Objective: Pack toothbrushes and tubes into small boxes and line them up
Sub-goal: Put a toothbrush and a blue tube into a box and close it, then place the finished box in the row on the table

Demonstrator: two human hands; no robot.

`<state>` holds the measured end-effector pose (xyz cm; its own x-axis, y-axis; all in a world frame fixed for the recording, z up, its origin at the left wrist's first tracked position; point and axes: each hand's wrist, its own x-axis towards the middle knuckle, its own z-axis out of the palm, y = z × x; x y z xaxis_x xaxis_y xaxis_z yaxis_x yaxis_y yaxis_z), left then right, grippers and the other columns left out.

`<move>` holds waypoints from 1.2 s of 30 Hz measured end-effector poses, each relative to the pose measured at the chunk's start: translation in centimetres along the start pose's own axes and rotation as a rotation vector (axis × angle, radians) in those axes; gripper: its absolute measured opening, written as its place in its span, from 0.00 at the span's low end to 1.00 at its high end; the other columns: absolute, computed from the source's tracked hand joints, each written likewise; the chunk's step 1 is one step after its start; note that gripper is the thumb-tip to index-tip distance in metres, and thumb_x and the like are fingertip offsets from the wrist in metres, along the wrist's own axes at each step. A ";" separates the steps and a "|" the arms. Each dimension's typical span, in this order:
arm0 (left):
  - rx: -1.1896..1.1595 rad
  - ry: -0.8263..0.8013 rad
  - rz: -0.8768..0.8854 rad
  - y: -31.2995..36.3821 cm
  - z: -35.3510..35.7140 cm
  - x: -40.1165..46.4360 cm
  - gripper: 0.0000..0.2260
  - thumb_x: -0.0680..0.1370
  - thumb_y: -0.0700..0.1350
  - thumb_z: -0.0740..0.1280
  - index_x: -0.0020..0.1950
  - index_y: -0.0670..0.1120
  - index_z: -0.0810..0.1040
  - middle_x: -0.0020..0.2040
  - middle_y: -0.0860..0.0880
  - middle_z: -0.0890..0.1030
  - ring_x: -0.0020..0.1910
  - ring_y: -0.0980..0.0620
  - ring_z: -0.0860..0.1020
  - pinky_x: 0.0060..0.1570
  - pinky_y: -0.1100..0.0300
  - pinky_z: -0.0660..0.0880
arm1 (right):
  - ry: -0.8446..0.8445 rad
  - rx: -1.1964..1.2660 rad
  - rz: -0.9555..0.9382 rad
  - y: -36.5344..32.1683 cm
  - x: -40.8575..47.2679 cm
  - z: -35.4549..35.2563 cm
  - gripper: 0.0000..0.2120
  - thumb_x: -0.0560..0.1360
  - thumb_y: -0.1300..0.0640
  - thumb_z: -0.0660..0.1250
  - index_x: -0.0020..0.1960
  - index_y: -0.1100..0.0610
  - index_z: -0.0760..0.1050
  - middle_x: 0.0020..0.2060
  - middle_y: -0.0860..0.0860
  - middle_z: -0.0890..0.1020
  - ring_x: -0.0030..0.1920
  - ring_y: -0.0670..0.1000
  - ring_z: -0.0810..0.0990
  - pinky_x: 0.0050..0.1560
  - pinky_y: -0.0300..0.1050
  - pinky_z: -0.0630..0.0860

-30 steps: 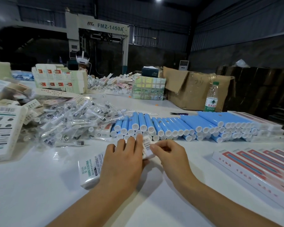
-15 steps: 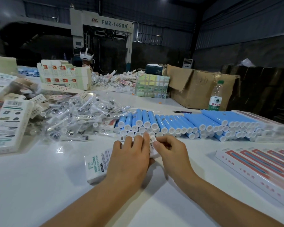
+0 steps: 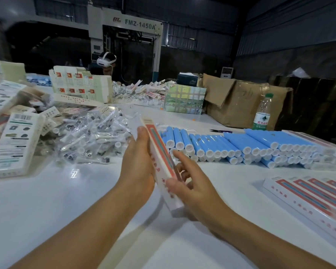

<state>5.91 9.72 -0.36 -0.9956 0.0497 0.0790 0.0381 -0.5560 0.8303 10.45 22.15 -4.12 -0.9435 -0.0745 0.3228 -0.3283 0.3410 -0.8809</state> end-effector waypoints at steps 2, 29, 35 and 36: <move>-0.102 0.023 -0.115 -0.5 -0.3 0.1 0.18 0.79 0.59 0.58 0.56 0.46 0.77 0.39 0.46 0.85 0.38 0.48 0.84 0.31 0.55 0.80 | -0.021 -0.046 0.011 0.2 0.1 0.4 0.32 0.66 0.44 0.68 0.68 0.33 0.63 0.58 0.35 0.71 0.53 0.32 0.73 0.39 0.29 0.76; 0.512 -0.057 -0.028 -3.4 -2.1 0.8 0.05 0.78 0.44 0.65 0.45 0.46 0.80 0.44 0.46 0.81 0.39 0.47 0.77 0.39 0.55 0.71 | 0.197 -1.487 0.454 2.8 -12.6 -20.7 0.23 0.77 0.39 0.54 0.71 0.43 0.62 0.61 0.47 0.66 0.58 0.47 0.65 0.61 0.43 0.64; 1.108 -0.231 0.161 -4.4 -2.1 -0.1 0.09 0.76 0.43 0.66 0.37 0.51 0.82 0.34 0.56 0.81 0.34 0.61 0.76 0.36 0.65 0.70 | 0.318 -1.133 -0.042 -0.2 -7.2 -14.9 0.08 0.76 0.51 0.64 0.53 0.50 0.79 0.45 0.42 0.72 0.47 0.44 0.70 0.46 0.39 0.65; 1.154 -0.266 0.158 -4.6 -2.1 0.0 0.10 0.76 0.43 0.66 0.36 0.52 0.81 0.34 0.58 0.81 0.34 0.63 0.76 0.35 0.67 0.68 | 0.279 -1.085 -0.103 -0.4 -5.8 -13.0 0.06 0.76 0.53 0.64 0.50 0.50 0.79 0.43 0.43 0.74 0.44 0.44 0.70 0.45 0.39 0.66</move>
<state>5.56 10.50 -5.33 -0.9295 0.2935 0.2235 0.3479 0.4957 0.7958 16.58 34.61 -1.17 -0.8266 0.0165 0.5625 -0.0632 0.9905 -0.1219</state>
